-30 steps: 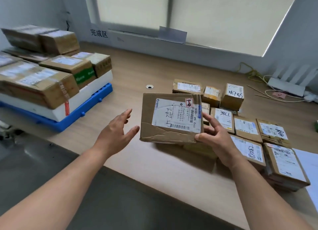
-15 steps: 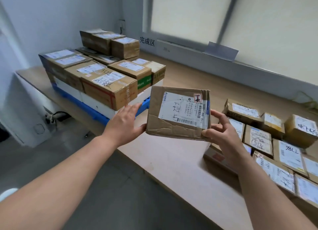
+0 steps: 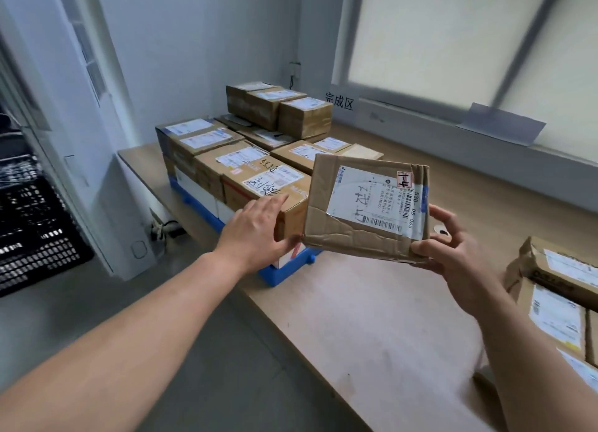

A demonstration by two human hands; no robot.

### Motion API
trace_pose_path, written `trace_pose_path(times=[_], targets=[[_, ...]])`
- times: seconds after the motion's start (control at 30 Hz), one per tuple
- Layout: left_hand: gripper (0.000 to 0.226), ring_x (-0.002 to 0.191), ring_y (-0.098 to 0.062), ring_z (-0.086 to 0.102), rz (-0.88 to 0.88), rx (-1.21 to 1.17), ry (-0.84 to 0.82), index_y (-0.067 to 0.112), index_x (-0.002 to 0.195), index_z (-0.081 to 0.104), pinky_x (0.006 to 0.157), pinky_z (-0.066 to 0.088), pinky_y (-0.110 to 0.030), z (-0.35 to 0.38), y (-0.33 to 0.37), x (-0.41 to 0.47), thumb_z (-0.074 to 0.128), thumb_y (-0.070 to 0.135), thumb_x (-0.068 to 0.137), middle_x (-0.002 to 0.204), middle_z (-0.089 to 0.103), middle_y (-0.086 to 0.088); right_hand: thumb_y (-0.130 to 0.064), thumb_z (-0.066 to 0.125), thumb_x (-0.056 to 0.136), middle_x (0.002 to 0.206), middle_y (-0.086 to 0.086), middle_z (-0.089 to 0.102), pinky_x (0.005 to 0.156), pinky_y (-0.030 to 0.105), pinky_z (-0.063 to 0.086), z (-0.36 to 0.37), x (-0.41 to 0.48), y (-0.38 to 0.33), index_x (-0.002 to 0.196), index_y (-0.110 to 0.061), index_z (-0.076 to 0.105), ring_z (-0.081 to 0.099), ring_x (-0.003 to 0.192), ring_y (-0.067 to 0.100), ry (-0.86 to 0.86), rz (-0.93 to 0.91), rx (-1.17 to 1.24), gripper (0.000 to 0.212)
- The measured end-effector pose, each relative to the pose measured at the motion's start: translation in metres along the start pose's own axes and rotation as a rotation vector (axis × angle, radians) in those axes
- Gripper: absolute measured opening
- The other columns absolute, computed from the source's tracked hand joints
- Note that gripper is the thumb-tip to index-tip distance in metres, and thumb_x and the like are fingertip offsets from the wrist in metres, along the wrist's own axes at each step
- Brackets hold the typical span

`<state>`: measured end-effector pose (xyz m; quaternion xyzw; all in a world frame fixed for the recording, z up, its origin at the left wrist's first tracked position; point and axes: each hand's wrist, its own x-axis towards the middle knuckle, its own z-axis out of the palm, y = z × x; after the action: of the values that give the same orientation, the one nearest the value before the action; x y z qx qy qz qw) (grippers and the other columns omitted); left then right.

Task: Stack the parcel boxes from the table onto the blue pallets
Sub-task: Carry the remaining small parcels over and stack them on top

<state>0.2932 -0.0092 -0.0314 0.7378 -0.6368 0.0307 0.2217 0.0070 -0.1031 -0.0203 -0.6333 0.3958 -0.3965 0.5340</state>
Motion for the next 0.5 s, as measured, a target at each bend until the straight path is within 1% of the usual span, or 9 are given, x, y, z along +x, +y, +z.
trace_pose_path(times=[0.07,0.13,0.2,0.27,0.37,0.43,0.5], targets=[[0.085,0.138,-0.016,0.029,0.009,0.010,-0.004,0.023,0.149,0.017,0.111,0.027,-0.037,-0.002,-0.008,0.022,0.056,0.060,0.083,0.150,0.032,0.002,0.008,0.062,0.082,0.082,0.004,0.073,0.076,0.037,0.052,0.005,0.022,0.001,0.115,-0.039,0.052,0.065,0.077,0.022,0.020,-0.006,0.005,0.059],[0.083,0.139,-0.016,0.028,0.024,0.031,-0.011,0.024,0.149,0.017,0.112,0.026,-0.037,-0.002,-0.015,0.044,0.056,0.057,0.084,0.151,0.032,0.002,0.010,0.058,0.084,0.085,0.007,0.072,0.079,0.040,0.053,0.008,0.041,0.002,0.113,-0.040,0.053,0.064,0.079,0.025,0.045,0.001,0.008,0.058],[0.081,0.139,-0.016,0.027,0.051,0.054,-0.020,0.024,0.149,0.017,0.112,0.027,-0.036,0.000,-0.020,0.069,0.055,0.056,0.085,0.152,0.031,0.002,0.009,0.059,0.084,0.089,0.010,0.073,0.082,0.043,0.053,0.009,0.059,0.002,0.113,-0.040,0.053,0.064,0.080,0.026,0.067,0.010,0.004,0.058],[0.081,0.140,-0.016,0.027,0.080,0.071,-0.020,0.024,0.149,0.017,0.112,0.027,-0.035,0.003,-0.025,0.094,0.055,0.056,0.085,0.152,0.031,0.002,0.009,0.059,0.084,0.090,0.010,0.074,0.083,0.044,0.053,0.008,0.077,0.002,0.115,-0.040,0.053,0.065,0.079,0.025,0.095,0.011,0.002,0.058],[0.081,0.140,-0.017,0.027,0.132,0.093,-0.015,0.024,0.150,0.016,0.111,0.027,-0.036,0.008,-0.030,0.133,0.053,0.057,0.086,0.152,0.030,0.001,0.007,0.062,0.083,0.089,0.011,0.073,0.081,0.044,0.052,0.005,0.103,0.000,0.116,-0.039,0.052,0.065,0.077,0.023,0.152,0.005,0.008,0.058],[0.081,0.140,-0.016,0.026,0.174,0.100,-0.010,0.023,0.150,0.017,0.113,0.027,-0.037,0.011,-0.033,0.157,0.052,0.059,0.086,0.153,0.029,0.001,0.001,0.068,0.078,0.082,0.007,0.073,0.077,0.043,0.051,0.002,0.121,-0.002,0.116,-0.039,0.053,0.064,0.074,0.020,0.193,-0.002,0.021,0.058],[0.080,0.140,-0.016,0.026,0.203,0.095,0.003,0.023,0.149,0.018,0.114,0.026,-0.036,0.015,-0.036,0.177,0.052,0.058,0.086,0.152,0.030,0.001,-0.001,0.068,0.078,0.077,0.001,0.073,0.075,0.041,0.052,-0.001,0.138,-0.002,0.124,-0.033,0.052,0.064,0.075,0.020,0.237,-0.007,0.026,0.059]])
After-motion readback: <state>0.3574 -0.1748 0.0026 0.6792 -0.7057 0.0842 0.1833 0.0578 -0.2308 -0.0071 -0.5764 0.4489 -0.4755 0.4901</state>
